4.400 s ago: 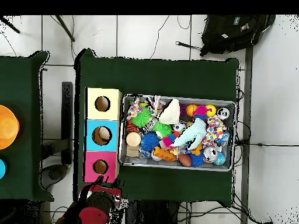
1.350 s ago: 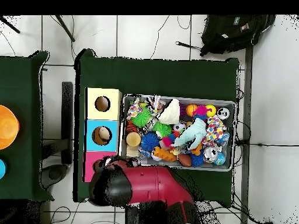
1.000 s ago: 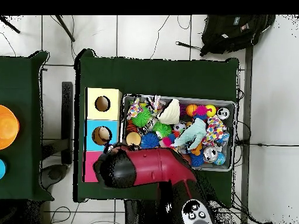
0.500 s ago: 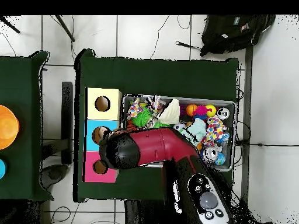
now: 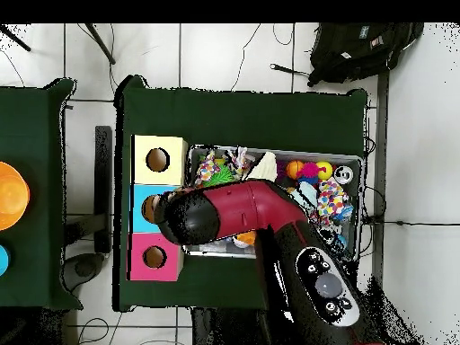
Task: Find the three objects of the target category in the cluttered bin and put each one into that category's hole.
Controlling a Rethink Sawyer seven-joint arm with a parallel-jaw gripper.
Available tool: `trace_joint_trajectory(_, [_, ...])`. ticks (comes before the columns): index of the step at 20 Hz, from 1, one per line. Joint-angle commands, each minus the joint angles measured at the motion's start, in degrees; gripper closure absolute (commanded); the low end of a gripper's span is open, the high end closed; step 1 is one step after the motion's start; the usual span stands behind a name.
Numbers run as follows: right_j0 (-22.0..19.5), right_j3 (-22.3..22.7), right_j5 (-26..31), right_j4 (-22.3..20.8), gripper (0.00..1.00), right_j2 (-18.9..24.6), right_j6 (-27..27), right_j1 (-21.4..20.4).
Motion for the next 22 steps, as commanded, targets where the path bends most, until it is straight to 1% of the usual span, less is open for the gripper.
trace_joint_trajectory(1, [-1.6, -8.0, 10.1, -7.1, 0.0, 3.9, -16.7, 1.1])
trace_joint_trajectory(6, [-1.1, -9.7, 11.8, -9.8, 0.0, 3.4, -15.6, 0.1])
trace_joint_trajectory(11, [-0.9, -10.1, 13.6, -11.0, 0.0, 3.0, -14.3, -2.5])
trace_joint_trajectory(14, [-0.3, -9.4, 13.9, -11.6, 0.0, 2.6, -12.9, -3.9])
trace_joint_trajectory(17, [0.5, -8.7, 13.5, -12.4, 0.0, 2.2, -10.9, -4.5])
trace_joint_trajectory(20, [0.9, -7.3, 13.4, -12.4, 0.0, 1.7, -9.6, -5.7])
trace_joint_trajectory(22, [0.7, -6.4, 13.7, -12.0, 0.0, 1.6, -9.7, -6.8])
